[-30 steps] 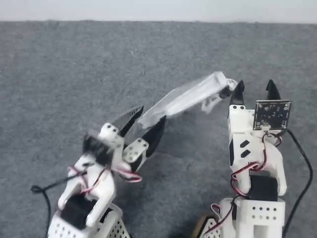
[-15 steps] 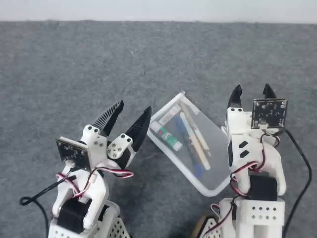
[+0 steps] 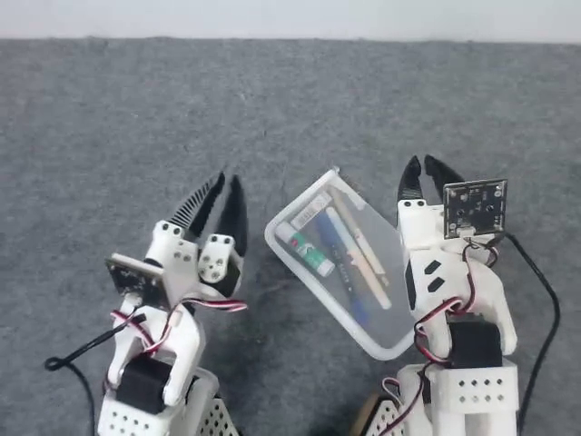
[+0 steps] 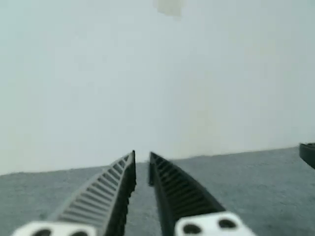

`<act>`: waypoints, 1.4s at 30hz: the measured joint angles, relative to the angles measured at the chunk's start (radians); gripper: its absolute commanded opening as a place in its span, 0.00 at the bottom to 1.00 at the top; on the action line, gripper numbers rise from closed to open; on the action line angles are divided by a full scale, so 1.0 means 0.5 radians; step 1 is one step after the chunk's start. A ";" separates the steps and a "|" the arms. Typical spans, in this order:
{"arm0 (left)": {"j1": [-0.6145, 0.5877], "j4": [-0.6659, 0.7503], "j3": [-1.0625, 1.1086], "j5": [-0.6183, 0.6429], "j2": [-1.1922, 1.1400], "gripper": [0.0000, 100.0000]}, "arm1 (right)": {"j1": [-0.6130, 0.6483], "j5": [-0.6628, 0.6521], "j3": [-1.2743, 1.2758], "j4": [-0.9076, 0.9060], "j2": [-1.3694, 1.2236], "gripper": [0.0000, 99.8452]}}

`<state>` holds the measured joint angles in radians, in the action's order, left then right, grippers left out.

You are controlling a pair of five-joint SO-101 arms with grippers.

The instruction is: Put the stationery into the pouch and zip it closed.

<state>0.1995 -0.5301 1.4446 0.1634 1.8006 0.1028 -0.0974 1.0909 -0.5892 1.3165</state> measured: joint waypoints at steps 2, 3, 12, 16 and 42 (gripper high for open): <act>-0.080 0.061 0.015 -0.006 0.000 0.01 | -0.003 0.000 0.000 0.000 0.000 0.01; -0.129 0.083 0.028 -0.006 0.000 0.01 | 0.003 0.000 0.000 0.000 0.000 0.01; -0.608 0.114 0.181 -0.006 0.000 0.01 | 0.025 -0.003 0.061 -0.227 0.233 0.01; -0.694 0.114 0.245 -0.006 0.000 0.01 | 0.018 -0.003 0.292 -0.322 0.614 0.01; -0.718 -0.703 0.509 -0.006 0.000 0.01 | -0.285 -0.003 1.145 -0.344 0.967 0.01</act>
<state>-0.1596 -0.8815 1.6993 0.1603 1.8006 -0.0399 -0.0990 1.6632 -0.7610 1.7998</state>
